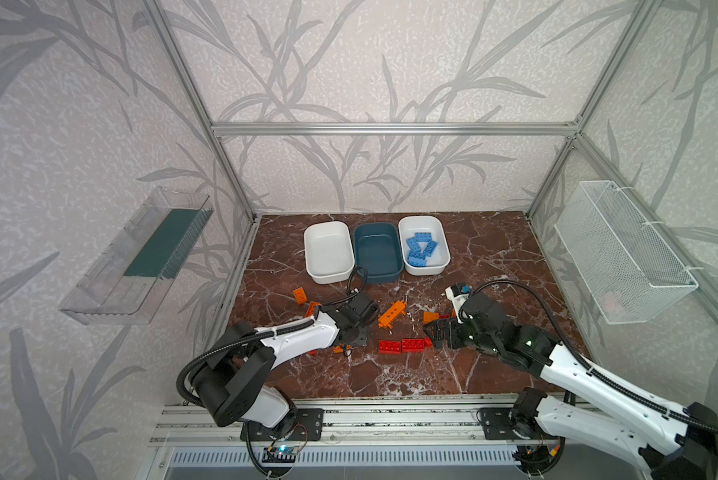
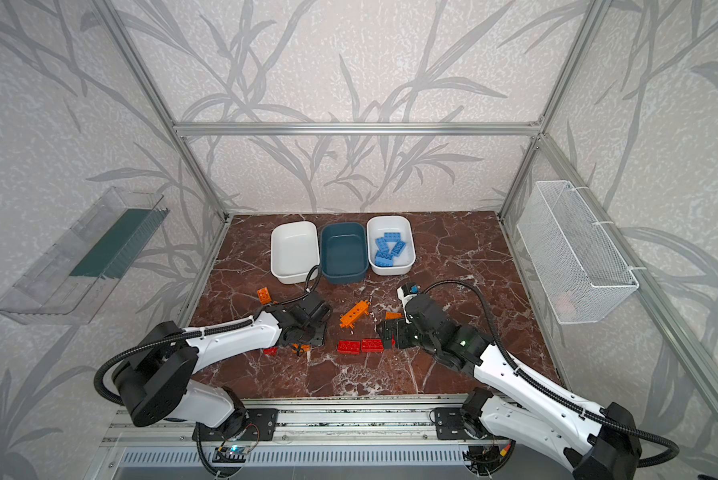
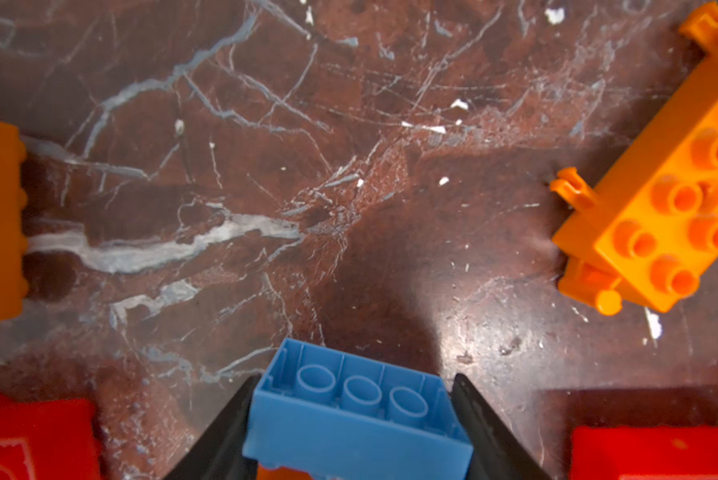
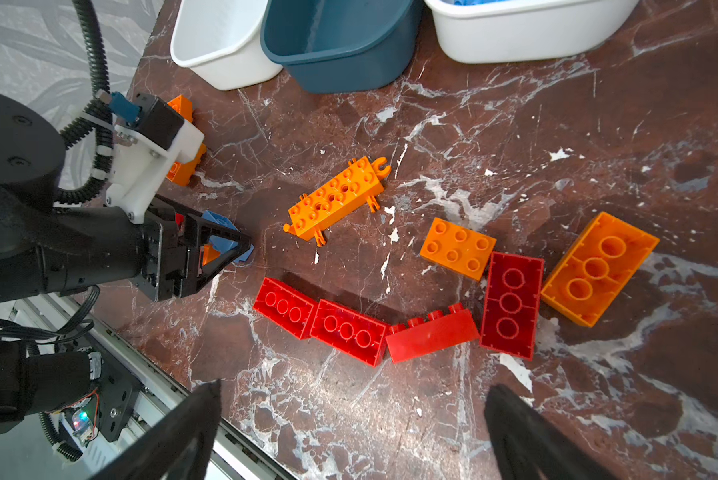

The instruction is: Sort the legos into containers by color

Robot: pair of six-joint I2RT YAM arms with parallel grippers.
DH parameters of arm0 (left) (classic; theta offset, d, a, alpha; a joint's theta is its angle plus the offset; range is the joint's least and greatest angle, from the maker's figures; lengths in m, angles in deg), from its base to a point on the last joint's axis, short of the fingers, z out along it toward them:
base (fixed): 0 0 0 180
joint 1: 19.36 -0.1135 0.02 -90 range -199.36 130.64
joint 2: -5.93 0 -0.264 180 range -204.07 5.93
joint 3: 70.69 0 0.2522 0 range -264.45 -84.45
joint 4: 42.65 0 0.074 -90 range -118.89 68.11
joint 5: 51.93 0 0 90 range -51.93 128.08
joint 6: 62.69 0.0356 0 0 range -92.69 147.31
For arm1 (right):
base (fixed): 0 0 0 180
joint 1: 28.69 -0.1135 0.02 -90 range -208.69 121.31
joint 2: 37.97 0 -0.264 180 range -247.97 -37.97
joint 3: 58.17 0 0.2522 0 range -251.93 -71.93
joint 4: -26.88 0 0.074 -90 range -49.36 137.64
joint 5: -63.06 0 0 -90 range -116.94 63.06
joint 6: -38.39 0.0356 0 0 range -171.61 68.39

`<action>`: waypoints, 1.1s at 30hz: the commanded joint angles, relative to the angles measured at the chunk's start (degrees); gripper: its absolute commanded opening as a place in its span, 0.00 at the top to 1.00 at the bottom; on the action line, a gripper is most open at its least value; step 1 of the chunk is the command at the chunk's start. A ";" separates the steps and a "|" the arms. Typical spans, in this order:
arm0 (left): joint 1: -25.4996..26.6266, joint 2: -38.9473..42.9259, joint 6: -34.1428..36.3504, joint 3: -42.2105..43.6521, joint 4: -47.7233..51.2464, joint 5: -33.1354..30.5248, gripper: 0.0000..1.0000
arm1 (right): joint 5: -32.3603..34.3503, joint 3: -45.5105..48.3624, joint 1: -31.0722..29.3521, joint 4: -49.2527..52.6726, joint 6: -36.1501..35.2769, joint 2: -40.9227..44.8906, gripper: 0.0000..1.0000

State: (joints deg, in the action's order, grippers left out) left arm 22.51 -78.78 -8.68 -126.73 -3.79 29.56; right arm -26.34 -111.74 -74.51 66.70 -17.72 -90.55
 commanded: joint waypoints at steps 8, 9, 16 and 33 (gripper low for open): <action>-0.16 0.57 -0.19 -2.60 4.39 -0.82 0.49 | 1.28 -1.53 -0.34 0.01 0.21 0.18 0.01; -0.21 0.77 0.31 -3.71 5.23 -1.10 0.50 | 1.48 -1.44 -0.35 0.02 0.06 0.29 0.01; -0.96 -1.45 3.58 -17.20 9.80 -1.65 0.53 | 3.41 0.29 -0.32 0.07 -0.23 1.71 0.01; -2.04 -37.63 9.28 -74.82 22.86 1.82 0.55 | 5.80 7.29 4.81 1.75 -0.73 12.76 0.01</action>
State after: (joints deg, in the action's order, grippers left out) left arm 20.87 -111.39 -1.03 -193.83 13.92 30.94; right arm -19.69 -104.85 -71.12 67.73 -17.81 -78.79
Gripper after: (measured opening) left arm 0.626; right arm 0.992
